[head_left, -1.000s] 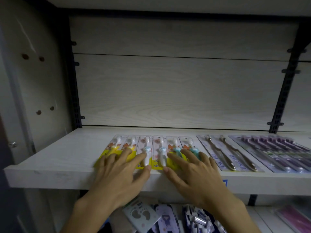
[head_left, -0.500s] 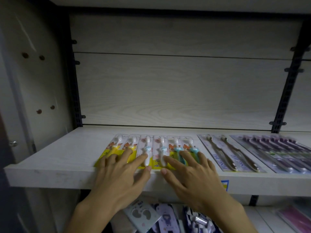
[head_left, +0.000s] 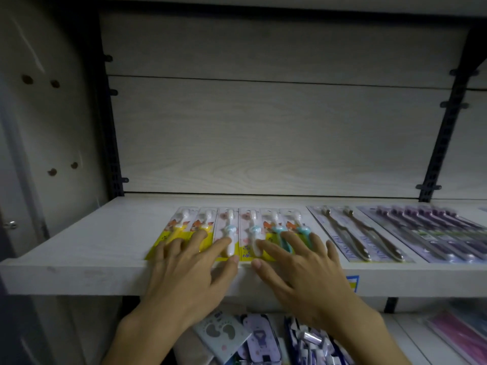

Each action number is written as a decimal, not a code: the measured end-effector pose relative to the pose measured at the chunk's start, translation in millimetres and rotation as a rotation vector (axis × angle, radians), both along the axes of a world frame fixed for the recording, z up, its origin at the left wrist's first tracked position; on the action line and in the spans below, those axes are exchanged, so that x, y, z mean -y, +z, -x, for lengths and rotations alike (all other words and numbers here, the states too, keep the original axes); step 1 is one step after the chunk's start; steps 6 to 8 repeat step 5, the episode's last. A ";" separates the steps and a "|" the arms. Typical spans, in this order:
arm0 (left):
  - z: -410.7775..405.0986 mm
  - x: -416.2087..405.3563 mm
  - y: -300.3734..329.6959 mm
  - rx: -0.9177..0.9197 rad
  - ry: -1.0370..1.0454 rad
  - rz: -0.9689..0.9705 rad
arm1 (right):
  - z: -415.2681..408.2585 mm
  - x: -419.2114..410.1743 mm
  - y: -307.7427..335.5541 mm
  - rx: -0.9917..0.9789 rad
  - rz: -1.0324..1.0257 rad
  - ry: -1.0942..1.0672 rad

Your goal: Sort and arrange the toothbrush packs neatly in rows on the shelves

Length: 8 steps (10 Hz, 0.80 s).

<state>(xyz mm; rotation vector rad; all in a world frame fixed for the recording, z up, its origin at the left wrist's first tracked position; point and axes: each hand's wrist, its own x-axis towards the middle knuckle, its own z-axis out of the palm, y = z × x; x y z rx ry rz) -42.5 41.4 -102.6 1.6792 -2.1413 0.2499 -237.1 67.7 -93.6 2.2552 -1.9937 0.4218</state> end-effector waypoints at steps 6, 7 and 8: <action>32.3 -5.5 17.0 -0.008 -0.071 0.029 | 31.0 -8.5 21.1 -0.012 0.151 -0.081; 32.3 -5.5 17.0 -0.008 -0.071 0.029 | 31.0 -8.5 21.1 -0.012 0.151 -0.081; 32.3 -5.5 17.0 -0.008 -0.071 0.029 | 31.0 -8.5 21.1 -0.012 0.151 -0.081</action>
